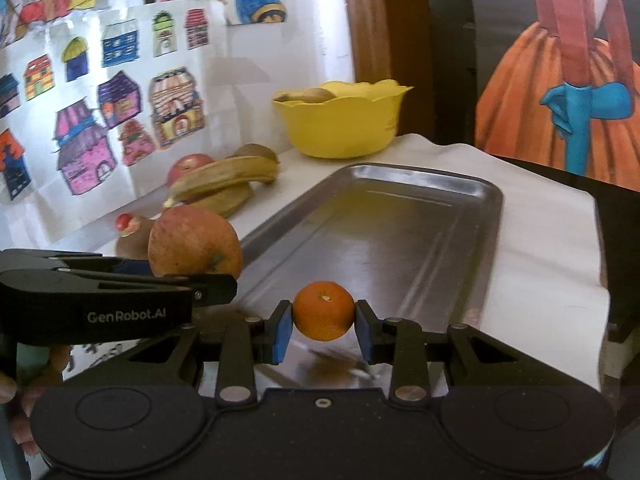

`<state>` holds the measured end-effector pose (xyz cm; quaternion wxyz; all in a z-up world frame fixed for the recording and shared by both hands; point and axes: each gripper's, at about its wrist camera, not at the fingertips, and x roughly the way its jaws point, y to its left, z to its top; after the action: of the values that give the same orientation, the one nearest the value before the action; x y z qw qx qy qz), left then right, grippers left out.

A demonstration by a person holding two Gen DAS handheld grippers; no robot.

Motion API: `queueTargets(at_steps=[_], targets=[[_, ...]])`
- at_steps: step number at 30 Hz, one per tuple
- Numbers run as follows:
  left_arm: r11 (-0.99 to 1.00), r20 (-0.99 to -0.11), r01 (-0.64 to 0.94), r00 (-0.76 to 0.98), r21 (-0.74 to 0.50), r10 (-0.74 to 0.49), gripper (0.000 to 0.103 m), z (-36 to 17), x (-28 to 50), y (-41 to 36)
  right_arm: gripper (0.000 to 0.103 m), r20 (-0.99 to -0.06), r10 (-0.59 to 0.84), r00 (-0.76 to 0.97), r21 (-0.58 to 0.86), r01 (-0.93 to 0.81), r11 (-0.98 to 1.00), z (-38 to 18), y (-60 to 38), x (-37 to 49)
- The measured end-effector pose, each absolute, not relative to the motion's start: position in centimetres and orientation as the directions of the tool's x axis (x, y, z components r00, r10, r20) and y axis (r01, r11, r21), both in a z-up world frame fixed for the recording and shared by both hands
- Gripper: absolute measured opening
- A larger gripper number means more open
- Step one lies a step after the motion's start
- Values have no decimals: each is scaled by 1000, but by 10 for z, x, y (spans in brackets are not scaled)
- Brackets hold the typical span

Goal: Organize fruits
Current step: 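Carry the mandarin and apple over the steel tray with both tools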

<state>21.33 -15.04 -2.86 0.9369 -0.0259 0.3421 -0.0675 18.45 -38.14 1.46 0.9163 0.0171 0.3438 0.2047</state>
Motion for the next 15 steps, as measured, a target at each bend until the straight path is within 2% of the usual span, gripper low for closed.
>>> queueTargets(at_steps=[11, 14, 15], targets=[[988, -643, 109, 750, -106, -152, 57, -33, 253, -174, 36, -630, 347, 695, 162, -319, 934, 8, -400, 217], [989, -653, 93, 743, -117, -147, 58, -34, 263, -177, 39, -626, 340, 702, 164, -308, 937, 9, -404, 223], [989, -658, 88, 739, -119, -145, 58, -35, 265, -177, 44, -626, 339, 703, 166, -304, 938, 9, -405, 225]])
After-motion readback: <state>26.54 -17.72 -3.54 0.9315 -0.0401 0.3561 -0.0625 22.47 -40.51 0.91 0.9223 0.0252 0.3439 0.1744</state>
